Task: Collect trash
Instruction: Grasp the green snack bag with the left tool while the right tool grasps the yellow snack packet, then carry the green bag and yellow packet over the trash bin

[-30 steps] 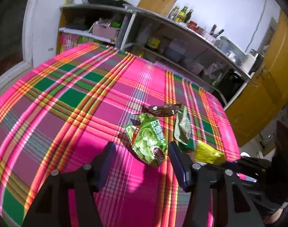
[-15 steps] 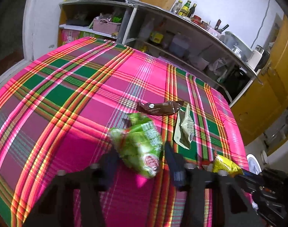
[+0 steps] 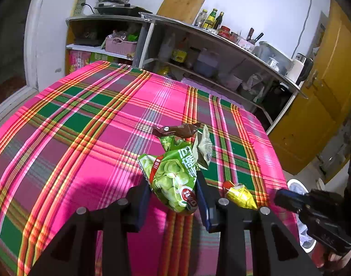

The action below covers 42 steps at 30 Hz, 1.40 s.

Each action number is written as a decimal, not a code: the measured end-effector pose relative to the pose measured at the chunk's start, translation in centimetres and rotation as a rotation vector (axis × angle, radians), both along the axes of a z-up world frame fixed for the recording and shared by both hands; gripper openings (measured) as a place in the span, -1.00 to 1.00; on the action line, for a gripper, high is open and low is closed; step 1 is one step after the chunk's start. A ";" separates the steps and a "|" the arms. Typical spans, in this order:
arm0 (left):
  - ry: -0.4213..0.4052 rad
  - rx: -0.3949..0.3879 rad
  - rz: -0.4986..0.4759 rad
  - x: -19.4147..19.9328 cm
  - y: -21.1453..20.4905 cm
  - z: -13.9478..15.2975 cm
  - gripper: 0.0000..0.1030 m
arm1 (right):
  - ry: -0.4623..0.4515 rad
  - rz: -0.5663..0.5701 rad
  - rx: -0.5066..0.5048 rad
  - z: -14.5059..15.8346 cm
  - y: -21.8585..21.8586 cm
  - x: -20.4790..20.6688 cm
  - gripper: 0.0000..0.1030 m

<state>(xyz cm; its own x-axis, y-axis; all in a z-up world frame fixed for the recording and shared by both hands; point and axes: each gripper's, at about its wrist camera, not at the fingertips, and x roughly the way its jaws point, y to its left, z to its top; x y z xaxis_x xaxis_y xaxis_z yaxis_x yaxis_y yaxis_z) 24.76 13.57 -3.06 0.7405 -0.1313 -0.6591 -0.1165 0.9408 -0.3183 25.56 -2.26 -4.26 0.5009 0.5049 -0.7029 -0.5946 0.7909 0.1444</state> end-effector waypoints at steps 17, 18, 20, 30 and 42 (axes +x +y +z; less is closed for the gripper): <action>-0.027 -0.005 0.005 -2.9 1.0 1.0 -0.28 | 0.098 0.050 -0.061 -3.0 4.4 3.4 -0.30; -0.028 -0.005 0.005 -2.8 0.9 1.0 -0.28 | 0.098 0.052 -0.059 -3.0 4.4 3.4 -0.35; -0.029 -0.005 0.001 -2.9 0.9 0.9 -0.28 | 0.096 0.054 -0.057 -2.8 4.3 3.2 -0.41; -0.057 0.013 -0.057 -4.6 -1.3 2.1 -0.28 | 0.037 0.030 -0.009 0.1 1.9 -0.1 -0.47; -0.098 0.031 -0.181 -6.9 -7.5 4.5 -0.28 | -0.019 -0.095 0.054 3.3 -5.7 -5.6 -0.47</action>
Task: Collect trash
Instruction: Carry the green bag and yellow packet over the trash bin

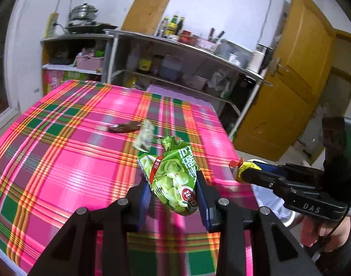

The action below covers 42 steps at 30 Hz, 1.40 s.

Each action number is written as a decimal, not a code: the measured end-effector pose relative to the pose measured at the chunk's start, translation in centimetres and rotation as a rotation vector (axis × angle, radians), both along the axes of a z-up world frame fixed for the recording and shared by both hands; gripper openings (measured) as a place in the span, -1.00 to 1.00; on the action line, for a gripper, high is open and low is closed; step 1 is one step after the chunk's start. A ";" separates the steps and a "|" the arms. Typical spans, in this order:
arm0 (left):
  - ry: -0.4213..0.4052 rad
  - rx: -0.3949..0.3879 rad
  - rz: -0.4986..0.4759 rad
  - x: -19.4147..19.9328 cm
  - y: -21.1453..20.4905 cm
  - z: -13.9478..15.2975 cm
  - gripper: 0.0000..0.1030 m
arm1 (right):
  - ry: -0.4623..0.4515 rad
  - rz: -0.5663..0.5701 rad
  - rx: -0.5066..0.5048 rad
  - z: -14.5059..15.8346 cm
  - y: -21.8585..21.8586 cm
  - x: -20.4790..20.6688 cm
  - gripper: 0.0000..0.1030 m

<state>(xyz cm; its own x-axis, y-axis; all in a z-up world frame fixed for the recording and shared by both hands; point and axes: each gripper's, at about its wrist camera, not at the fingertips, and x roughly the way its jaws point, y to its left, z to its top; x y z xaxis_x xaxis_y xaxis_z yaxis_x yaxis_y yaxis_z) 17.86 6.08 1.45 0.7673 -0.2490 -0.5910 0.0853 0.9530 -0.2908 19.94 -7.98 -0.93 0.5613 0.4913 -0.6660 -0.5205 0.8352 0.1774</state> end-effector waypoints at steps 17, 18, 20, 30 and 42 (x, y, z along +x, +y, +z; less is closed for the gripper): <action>-0.021 0.051 -0.180 -1.4 -10.3 1.5 -0.28 | -0.039 -0.216 0.043 1.1 -10.8 -5.1 -0.47; -0.020 0.052 -0.189 -1.3 -10.9 1.5 -0.28 | -0.037 -0.229 0.045 1.0 -11.4 -5.2 -0.47; -0.017 0.052 -0.206 -1.1 -11.9 1.4 -0.28 | -0.030 -0.253 0.050 0.7 -12.5 -5.5 -0.47; 0.016 0.062 -0.303 0.8 -17.0 0.1 -0.27 | 0.027 -0.358 0.061 -1.8 -17.5 -5.5 -0.47; 0.085 0.086 -0.397 3.6 -21.6 -3.2 -0.27 | 0.105 -0.422 0.041 -5.0 -19.9 -4.2 -0.47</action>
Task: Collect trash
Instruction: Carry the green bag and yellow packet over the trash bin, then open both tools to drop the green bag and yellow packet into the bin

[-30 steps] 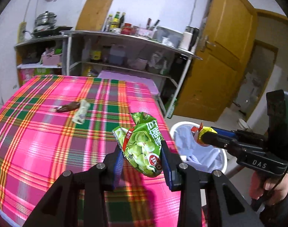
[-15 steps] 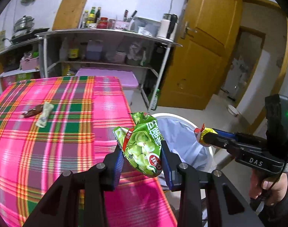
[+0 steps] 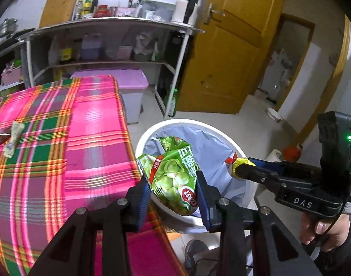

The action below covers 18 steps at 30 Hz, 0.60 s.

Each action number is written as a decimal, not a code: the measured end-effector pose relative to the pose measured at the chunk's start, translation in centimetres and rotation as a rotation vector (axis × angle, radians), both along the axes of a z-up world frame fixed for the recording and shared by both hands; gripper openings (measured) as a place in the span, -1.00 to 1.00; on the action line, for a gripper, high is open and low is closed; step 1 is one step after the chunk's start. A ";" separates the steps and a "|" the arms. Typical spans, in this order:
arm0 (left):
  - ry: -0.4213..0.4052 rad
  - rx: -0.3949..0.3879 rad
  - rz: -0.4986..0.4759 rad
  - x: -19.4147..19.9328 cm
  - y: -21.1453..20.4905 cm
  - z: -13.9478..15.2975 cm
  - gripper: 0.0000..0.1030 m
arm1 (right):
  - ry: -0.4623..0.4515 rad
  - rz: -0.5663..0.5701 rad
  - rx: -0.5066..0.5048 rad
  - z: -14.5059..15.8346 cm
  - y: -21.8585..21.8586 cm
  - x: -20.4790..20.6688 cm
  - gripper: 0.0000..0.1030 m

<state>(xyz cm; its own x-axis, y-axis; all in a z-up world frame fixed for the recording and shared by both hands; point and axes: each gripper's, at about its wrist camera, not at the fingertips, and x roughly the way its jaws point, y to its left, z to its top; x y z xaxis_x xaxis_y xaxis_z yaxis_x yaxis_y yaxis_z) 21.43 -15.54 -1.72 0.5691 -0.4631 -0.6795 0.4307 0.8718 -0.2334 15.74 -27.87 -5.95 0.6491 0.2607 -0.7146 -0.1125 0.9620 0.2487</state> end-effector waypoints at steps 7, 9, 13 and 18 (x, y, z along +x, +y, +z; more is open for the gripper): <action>0.039 0.020 -0.028 1.6 -1.9 -1.7 -0.19 | 0.021 -0.020 -0.009 -1.0 -0.8 0.5 -0.46; 0.038 0.020 -0.019 1.9 -2.0 -1.8 -0.07 | 0.020 -0.021 -0.012 -1.0 -0.9 0.6 -0.46; 0.038 0.013 -0.010 2.1 -1.8 -2.0 -0.05 | 0.017 -0.028 -0.015 -0.9 -1.0 0.5 -0.34; 0.026 0.001 0.005 1.9 -1.1 -1.6 -0.05 | -0.002 -0.016 -0.017 -0.2 -0.6 0.1 -0.31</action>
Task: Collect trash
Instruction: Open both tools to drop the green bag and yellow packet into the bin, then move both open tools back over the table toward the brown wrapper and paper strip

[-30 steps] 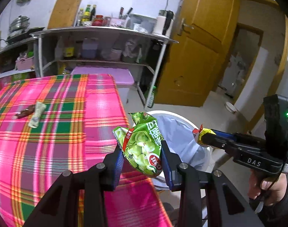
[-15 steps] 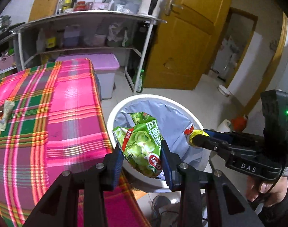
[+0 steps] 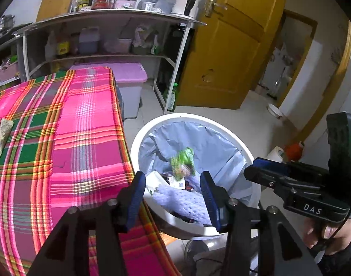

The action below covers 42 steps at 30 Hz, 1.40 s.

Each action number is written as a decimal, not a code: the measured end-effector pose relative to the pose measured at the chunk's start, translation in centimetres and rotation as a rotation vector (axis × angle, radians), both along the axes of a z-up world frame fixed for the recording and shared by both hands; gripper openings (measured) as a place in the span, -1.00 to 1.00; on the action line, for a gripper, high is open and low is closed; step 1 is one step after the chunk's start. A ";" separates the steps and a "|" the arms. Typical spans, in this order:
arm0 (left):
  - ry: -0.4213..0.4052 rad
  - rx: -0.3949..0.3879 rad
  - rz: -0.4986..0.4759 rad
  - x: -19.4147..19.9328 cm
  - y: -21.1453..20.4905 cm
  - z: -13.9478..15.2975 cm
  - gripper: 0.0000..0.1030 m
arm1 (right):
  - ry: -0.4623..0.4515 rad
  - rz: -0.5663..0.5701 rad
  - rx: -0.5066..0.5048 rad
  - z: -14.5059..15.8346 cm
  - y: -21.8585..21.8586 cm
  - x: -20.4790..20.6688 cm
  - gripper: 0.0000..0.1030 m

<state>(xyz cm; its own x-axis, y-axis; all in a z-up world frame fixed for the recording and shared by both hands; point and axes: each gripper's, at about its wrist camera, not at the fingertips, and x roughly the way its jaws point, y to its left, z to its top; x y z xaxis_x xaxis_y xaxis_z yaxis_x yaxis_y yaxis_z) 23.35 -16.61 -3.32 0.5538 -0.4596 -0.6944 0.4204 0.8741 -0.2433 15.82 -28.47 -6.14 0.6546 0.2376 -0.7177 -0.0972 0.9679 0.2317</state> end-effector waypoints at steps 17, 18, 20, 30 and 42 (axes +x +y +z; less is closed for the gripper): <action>-0.136 -0.012 0.143 -4.7 7.2 4.5 -0.05 | -0.118 0.105 -0.002 4.2 5.3 -1.7 -0.31; -0.139 -0.009 0.149 -4.9 7.4 4.6 -0.05 | -0.118 0.113 0.000 4.3 5.7 -1.6 -0.31; -0.150 -0.001 0.166 -5.3 8.4 4.8 -0.05 | -0.114 0.122 0.014 4.5 6.2 -1.4 -0.31; -0.157 0.016 0.259 -6.0 14.0 5.2 -0.05 | -0.141 0.207 0.015 6.1 10.5 0.4 -0.15; -0.173 0.020 0.361 -5.6 20.2 6.1 -0.05 | -0.164 0.292 -0.004 7.7 15.4 2.9 -0.13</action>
